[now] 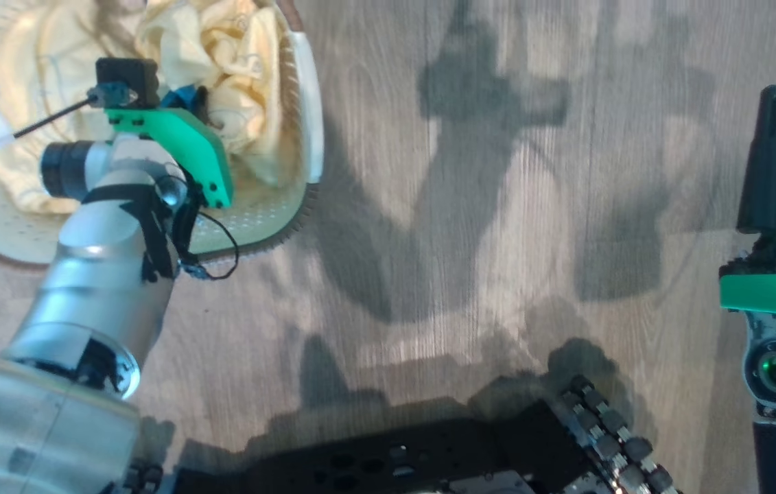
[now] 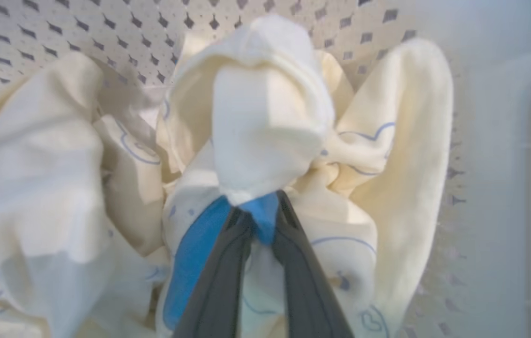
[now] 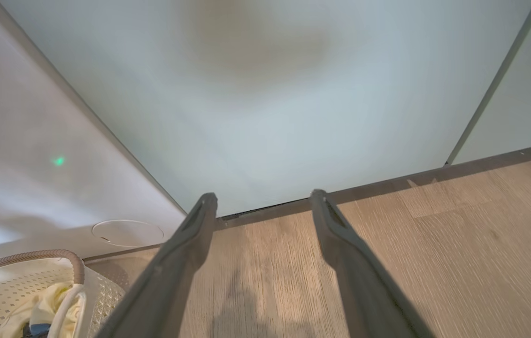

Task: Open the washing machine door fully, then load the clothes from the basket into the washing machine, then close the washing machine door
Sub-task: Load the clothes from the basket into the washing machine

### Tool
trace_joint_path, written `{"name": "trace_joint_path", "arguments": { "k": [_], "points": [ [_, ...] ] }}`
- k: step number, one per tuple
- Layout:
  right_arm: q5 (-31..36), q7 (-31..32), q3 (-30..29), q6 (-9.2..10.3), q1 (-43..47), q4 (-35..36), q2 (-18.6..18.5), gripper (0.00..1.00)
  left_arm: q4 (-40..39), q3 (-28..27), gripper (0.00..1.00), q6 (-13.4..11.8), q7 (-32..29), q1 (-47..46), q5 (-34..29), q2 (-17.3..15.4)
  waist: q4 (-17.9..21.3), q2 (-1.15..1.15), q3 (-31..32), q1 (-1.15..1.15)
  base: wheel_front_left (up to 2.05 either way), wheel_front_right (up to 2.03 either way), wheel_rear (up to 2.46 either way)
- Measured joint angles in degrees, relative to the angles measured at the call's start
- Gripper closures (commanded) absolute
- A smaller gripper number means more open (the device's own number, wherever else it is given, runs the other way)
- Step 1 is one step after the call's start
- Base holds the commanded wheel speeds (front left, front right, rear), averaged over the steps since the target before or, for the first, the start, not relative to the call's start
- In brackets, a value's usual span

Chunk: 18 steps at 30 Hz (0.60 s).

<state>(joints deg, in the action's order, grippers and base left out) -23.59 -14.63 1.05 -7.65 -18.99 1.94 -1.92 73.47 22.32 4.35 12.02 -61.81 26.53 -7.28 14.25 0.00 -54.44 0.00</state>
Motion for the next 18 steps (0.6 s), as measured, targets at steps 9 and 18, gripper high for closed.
{"name": "trace_joint_path", "arguments": {
  "k": [9, 18],
  "points": [
    [1.81, 0.0, -1.82, 0.0, 2.15, 0.16, -0.01, 0.0, -2.19, -0.01, 1.0, -1.02, 2.04, 2.9, 0.26, 1.25, -2.72, 0.0, 4.99, -0.01, 0.0, 0.0, 0.0],
    [4.53, 0.0, -4.19, 0.0, 5.45, -0.22, -0.96, 0.0, -13.83, -2.0, 1.0, -3.59, 2.2, 8.87, -0.34, 1.21, -5.8, 0.0, 11.56, -0.01, 0.0, 0.0, 0.0]
  ]
}}
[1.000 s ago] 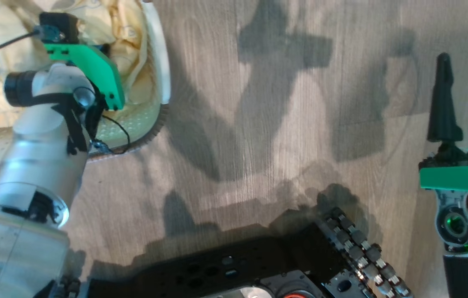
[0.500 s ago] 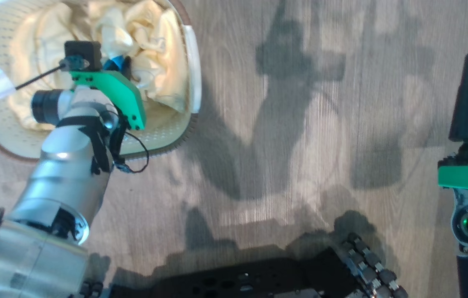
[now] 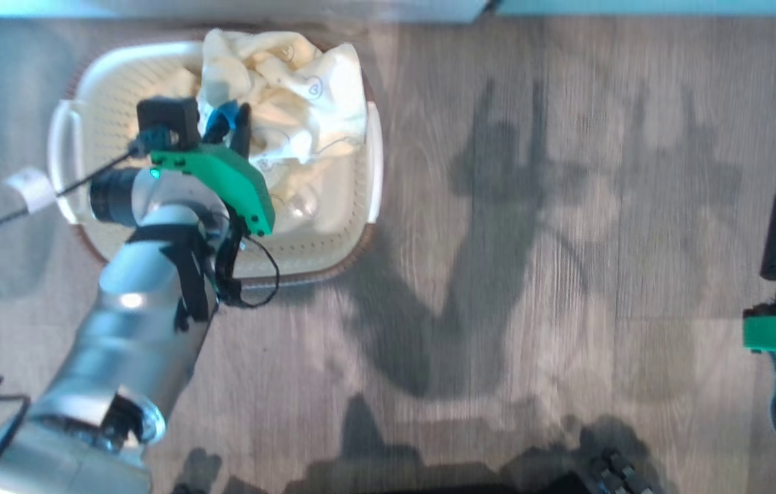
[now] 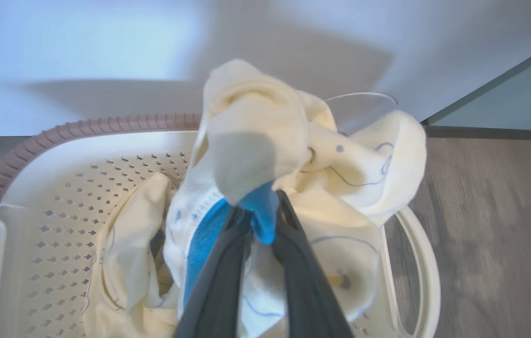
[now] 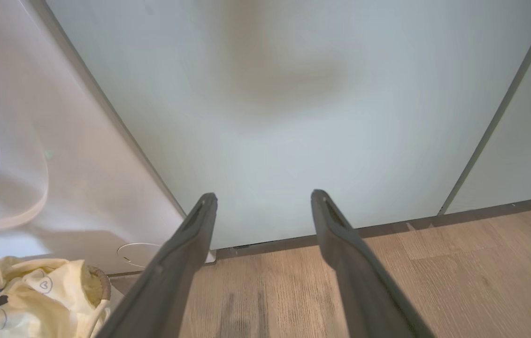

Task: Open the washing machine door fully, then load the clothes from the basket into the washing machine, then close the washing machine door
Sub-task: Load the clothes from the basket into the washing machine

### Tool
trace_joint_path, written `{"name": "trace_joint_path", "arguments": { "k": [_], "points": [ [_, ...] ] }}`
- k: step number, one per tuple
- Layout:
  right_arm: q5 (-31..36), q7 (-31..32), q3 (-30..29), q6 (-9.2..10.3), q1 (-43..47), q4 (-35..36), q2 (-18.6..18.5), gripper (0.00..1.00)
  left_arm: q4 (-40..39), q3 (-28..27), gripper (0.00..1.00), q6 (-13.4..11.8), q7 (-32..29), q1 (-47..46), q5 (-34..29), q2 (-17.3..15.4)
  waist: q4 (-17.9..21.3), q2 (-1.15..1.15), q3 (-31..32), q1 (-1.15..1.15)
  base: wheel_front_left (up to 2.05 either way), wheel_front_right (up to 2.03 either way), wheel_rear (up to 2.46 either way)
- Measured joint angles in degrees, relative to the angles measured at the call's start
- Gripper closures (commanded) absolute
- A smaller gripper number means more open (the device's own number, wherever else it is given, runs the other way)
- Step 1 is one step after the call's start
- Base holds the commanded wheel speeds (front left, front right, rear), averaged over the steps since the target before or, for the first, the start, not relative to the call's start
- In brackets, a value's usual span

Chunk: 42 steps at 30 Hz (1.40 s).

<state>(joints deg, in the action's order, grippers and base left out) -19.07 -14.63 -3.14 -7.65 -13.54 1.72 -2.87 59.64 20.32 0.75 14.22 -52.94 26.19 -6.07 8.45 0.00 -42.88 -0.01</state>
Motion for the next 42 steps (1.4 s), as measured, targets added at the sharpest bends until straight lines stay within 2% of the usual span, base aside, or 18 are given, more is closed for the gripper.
{"name": "trace_joint_path", "arguments": {
  "k": [4, 14, 23, 31, 42],
  "points": [
    [0.59, 0.0, -1.09, 0.0, 2.02, -0.27, -0.91, 0.0, -8.58, -1.9, 1.0, -1.46, 0.0, 5.94, -1.32, -0.2, -1.51, 0.0, 4.4, 0.0, 0.0, 0.0, 0.0],
    [1.98, 0.1, -1.15, 0.0, 5.5, -1.15, -2.41, 0.0, -23.32, -5.38, 1.0, -4.04, 0.0, 16.48, -3.59, -1.33, -4.27, 0.0, 13.89, 0.0, 0.0, 0.0, 0.0],
    [2.61, 2.03, -0.26, 0.0, 8.27, -1.04, -3.18, 0.0, -35.29, -6.06, 1.0, -7.02, -0.13, 27.97, -5.02, -4.98, -6.12, 0.0, 22.21, 0.0, 0.0, 0.0, 0.0],
    [3.44, 3.91, -0.63, 0.0, 13.47, -0.33, -2.92, 0.0, -46.57, -7.04, 1.0, -9.46, -3.5, 36.86, -4.97, -7.11, -7.77, 0.0, 28.64, 0.0, 0.0, 0.0, 0.0],
    [6.06, 7.19, -2.2, 0.0, 19.89, 3.98, -0.96, 0.0, -57.79, -7.46, 1.0, -12.6, -8.1, 48.06, -4.67, -10.05, -8.97, 0.0, 36.5, 0.0, 0.0, 0.0, 0.0]
  ]
}}
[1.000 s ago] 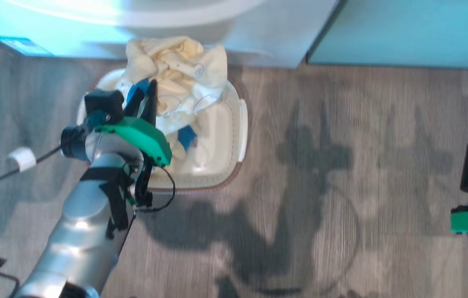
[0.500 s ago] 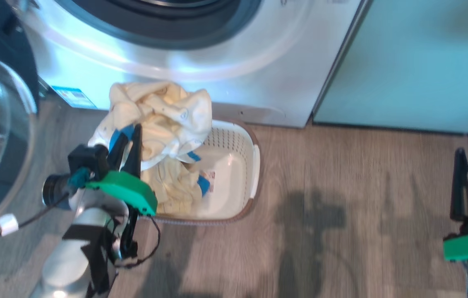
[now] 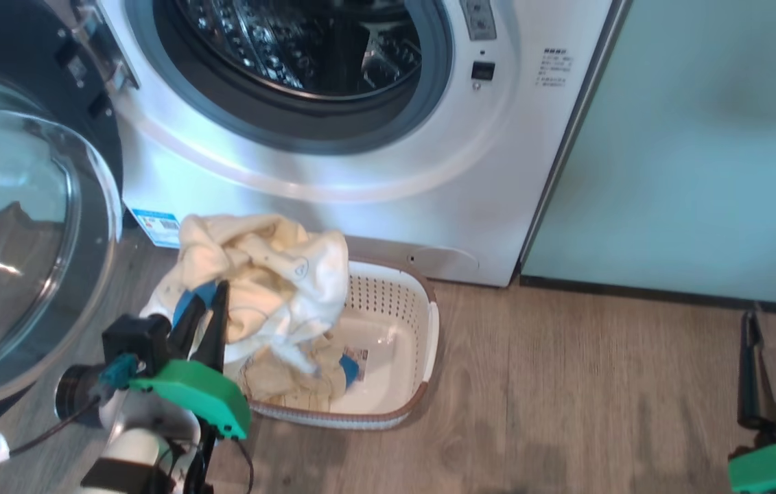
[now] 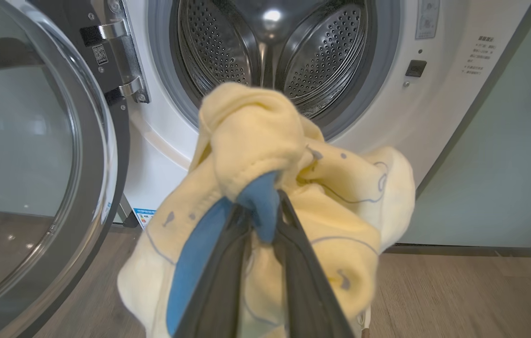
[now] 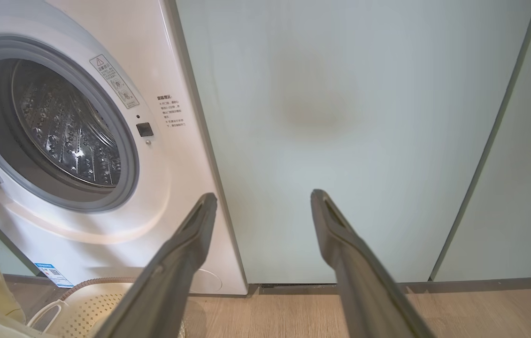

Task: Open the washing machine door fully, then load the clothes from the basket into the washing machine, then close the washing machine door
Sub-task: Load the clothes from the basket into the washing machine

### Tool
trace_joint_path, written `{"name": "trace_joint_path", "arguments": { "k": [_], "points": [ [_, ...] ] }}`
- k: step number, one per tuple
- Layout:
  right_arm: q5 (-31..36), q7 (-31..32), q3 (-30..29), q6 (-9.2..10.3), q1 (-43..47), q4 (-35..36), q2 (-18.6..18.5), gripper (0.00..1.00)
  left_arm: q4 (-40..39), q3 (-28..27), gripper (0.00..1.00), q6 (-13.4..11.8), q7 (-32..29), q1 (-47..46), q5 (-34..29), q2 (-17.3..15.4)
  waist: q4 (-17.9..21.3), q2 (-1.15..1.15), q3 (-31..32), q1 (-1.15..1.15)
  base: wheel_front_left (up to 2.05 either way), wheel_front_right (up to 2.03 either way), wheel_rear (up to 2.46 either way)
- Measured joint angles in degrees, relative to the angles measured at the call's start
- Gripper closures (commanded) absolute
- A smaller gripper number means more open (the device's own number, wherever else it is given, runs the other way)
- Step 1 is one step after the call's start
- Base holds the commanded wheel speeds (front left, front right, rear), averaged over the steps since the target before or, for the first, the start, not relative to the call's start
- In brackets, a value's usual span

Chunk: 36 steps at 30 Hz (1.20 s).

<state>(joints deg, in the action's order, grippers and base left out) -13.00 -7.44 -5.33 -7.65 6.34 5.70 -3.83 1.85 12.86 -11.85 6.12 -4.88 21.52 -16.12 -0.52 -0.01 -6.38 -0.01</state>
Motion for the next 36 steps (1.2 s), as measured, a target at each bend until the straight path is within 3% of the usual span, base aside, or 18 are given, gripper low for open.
{"name": "trace_joint_path", "arguments": {
  "k": [15, 36],
  "points": [
    [0.48, 1.91, -0.77, 0.0, 3.96, 2.97, 1.31, 0.0, -3.94, -0.01, 1.0, -1.76, -1.65, 3.5, 0.29, -1.05, 0.03, 0.0, 2.41, 0.01, 0.0, 0.0, 0.0],
    [0.4, 1.83, -0.11, 0.0, 3.87, 2.91, 1.7, 0.0, -3.98, 0.25, 1.0, -1.68, -1.65, 2.94, 1.21, -1.13, 0.32, 0.0, 0.42, 0.01, 0.0, 0.0, 0.0]
  ]
}}
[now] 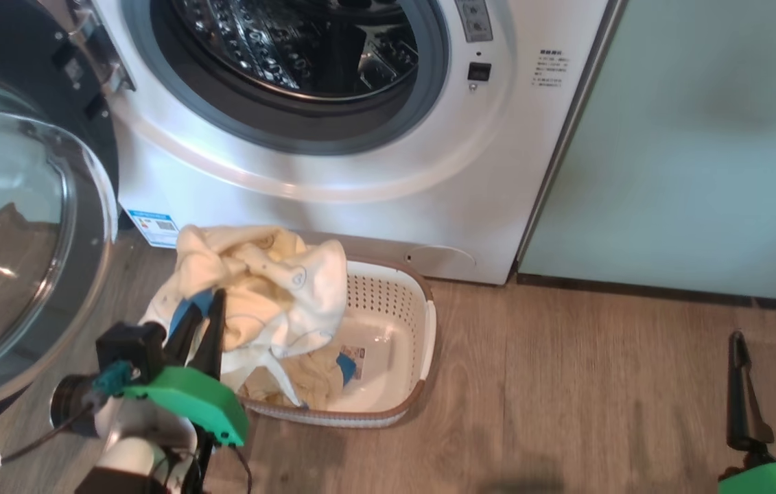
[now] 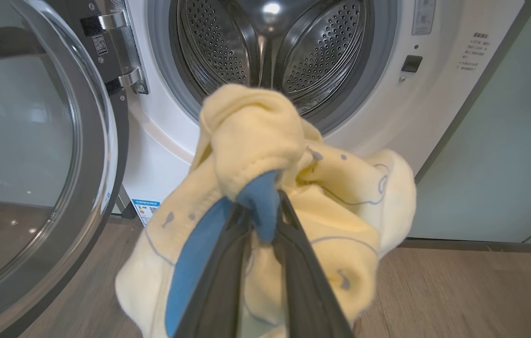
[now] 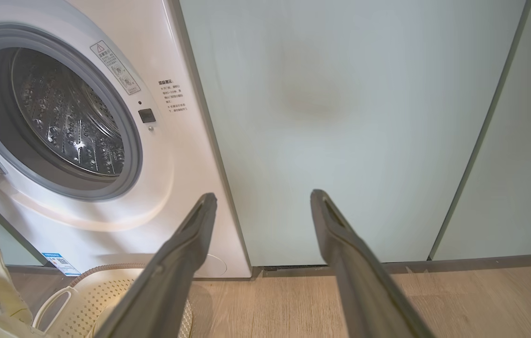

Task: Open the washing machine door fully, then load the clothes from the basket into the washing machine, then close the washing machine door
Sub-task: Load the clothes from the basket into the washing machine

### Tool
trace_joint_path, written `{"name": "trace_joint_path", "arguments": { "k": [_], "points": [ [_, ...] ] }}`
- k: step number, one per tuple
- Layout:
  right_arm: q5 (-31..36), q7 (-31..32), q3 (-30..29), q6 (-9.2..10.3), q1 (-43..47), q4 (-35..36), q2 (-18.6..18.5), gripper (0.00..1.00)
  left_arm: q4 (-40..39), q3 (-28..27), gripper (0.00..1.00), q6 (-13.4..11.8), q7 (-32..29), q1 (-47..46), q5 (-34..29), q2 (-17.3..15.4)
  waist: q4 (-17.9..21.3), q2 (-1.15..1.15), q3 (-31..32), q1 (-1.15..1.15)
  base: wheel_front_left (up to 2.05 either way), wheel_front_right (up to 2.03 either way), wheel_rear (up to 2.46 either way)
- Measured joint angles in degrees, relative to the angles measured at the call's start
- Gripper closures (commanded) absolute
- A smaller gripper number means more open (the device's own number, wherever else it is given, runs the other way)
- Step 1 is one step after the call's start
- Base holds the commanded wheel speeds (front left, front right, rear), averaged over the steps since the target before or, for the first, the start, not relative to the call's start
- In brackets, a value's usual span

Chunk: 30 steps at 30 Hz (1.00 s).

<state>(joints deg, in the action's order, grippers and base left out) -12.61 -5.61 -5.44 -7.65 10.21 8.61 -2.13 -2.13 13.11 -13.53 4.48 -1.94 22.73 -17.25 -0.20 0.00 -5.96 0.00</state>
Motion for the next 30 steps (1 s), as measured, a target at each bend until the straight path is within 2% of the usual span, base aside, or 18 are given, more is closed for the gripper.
{"name": "trace_joint_path", "arguments": {
  "k": [10, 18, 23, 30],
  "points": [
    [-0.52, -1.12, 1.19, 0.0, -2.56, -0.3, 0.05, 0.0, 2.71, -0.12, 1.0, 1.18, -0.21, -8.17, 0.79, -0.33, 2.65, 0.0, -5.79, 0.0, 0.0, 0.0, 0.0],
    [-1.62, -3.59, 1.74, 0.0, -8.06, -0.81, 0.07, 0.0, 6.67, -2.09, 1.0, 1.77, -2.08, -19.84, 1.07, -2.25, 5.68, 0.0, -14.79, 0.01, 0.0, 0.0, 0.0],
    [-2.66, -5.89, 1.94, 0.0, -11.63, -1.75, 0.08, 0.0, 9.87, -3.82, 1.0, 1.86, -4.69, -29.67, 1.52, -3.94, 7.84, 0.0, -21.6, 0.02, 0.0, 0.0, 0.0],
    [-4.3, -7.75, 3.25, 0.0, -14.76, -3.8, 0.07, 0.0, 16.35, -5.28, 1.0, 3.97, -11.27, -41.24, 3.45, -7.25, 10.74, 0.0, -28.1, 0.02, 0.0, 0.0, 0.0]
  ]
}}
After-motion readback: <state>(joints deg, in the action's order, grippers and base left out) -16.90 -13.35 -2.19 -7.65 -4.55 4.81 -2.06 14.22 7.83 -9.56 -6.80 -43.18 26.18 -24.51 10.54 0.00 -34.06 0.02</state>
